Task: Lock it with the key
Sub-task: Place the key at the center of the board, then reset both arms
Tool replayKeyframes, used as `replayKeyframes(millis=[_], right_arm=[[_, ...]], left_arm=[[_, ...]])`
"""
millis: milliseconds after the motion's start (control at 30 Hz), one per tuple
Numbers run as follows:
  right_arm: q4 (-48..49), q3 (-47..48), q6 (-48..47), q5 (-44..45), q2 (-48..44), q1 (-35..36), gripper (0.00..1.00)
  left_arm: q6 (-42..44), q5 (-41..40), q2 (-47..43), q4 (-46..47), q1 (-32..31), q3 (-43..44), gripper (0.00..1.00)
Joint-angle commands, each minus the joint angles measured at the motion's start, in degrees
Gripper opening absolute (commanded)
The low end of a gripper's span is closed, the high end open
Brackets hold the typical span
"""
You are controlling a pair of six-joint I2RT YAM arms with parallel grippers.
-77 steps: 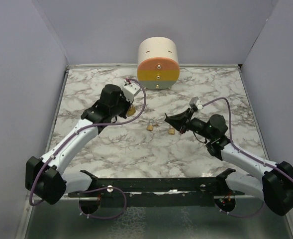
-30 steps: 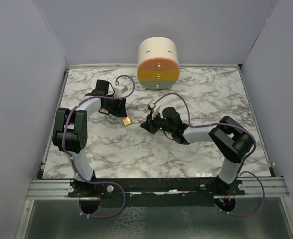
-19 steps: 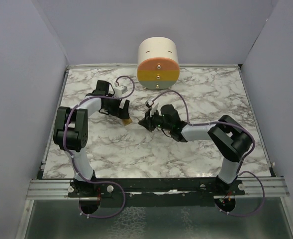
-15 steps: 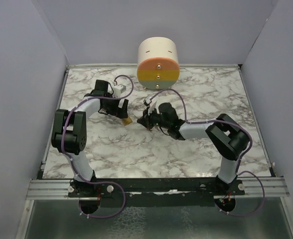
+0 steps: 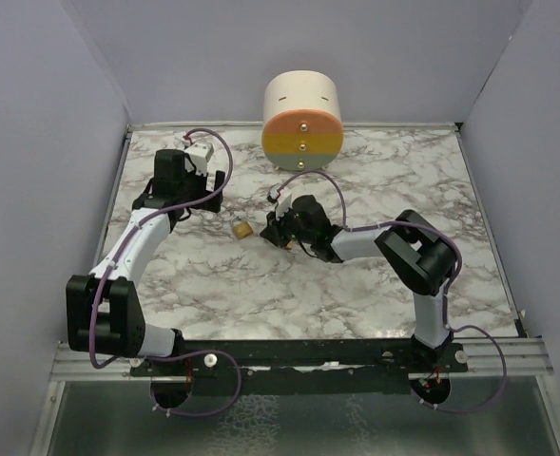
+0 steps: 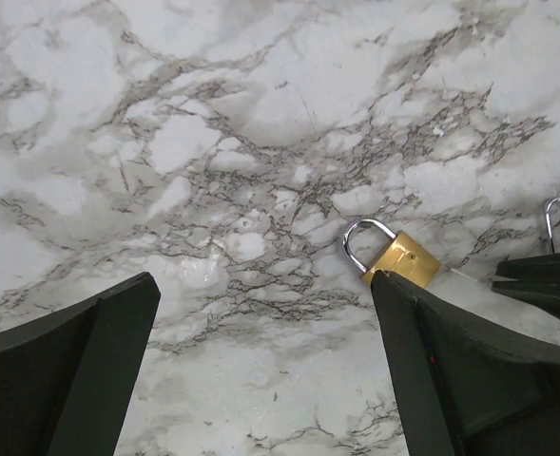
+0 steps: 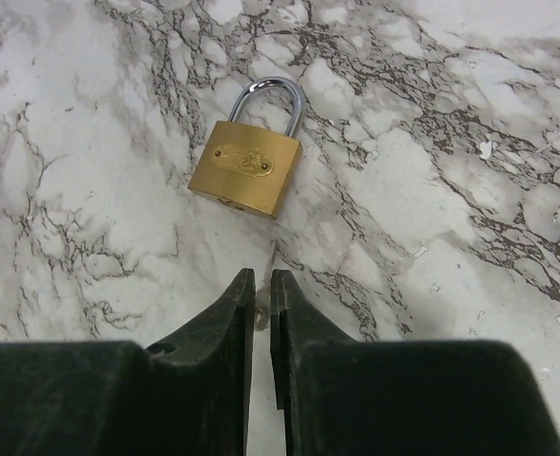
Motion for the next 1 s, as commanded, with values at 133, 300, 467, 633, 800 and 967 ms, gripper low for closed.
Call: replayKeyframes(millis=[133, 300, 467, 633, 800, 967], right_arm=[[-2.6, 4.36, -0.04, 0.52, 3.64, 0.31, 0.13], [-2.14, 3.89, 0.4, 0.14, 1.71, 0.31, 0.13], [-3.57, 3.2, -1.38, 2.64, -4.03, 0.21, 0.13], [-4.23, 0.39, -2.31, 6.65, -11.17, -0.94, 0.14], [0.31, -8.25, 4.25, 1.28, -19.06, -10.7, 0.15], [4.58, -17.64, 9.94, -2.68, -26.79, -23.5, 0.19]], left_arm=[[-2.96, -0.56, -6.72, 3.57, 0.27, -1.04, 0.99], [-3.83, 0.74, -8.02, 4.63, 0.26, -1.72, 0.99], [-4.43, 2.62, -9.79, 5.9, 0.26, -2.08, 0.99], [-5.14, 2.94, -11.29, 7.88, 0.26, -3.52, 0.99], [-6.56, 3.06, -12.36, 11.65, 0.26, -6.43, 0.99], [-7.55, 1.91, -13.84, 15.4, 0.27, -9.35, 0.99]])
